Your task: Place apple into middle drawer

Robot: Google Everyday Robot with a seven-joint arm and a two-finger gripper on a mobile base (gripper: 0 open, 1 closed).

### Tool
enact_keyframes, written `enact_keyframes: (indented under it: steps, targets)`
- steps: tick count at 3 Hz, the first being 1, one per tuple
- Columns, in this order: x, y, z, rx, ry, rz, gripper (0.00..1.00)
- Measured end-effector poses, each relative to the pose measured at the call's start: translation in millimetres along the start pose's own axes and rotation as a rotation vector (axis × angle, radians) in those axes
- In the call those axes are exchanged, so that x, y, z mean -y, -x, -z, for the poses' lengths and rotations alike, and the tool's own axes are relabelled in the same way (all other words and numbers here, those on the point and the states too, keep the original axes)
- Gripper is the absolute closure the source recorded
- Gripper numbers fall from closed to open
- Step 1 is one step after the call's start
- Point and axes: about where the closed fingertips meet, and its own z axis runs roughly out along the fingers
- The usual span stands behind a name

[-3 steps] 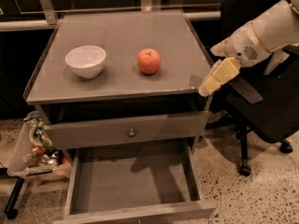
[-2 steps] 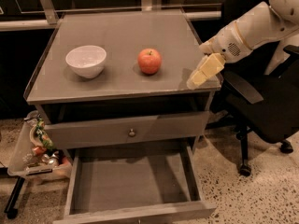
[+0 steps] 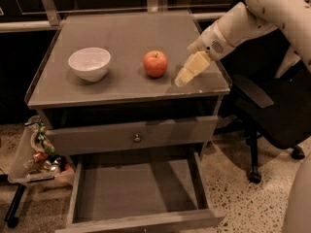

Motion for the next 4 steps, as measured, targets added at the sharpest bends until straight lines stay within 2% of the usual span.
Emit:
enact_keyframes:
  steps: [1,2,4]
  targets:
    - [0,1,-1,0.0,0.003,0.002,0.0]
    - [8,9,-15,0.054,0.018,0.006,0.0]
    - [32,30,-46,0.188,0.0,-0.011,0.0]
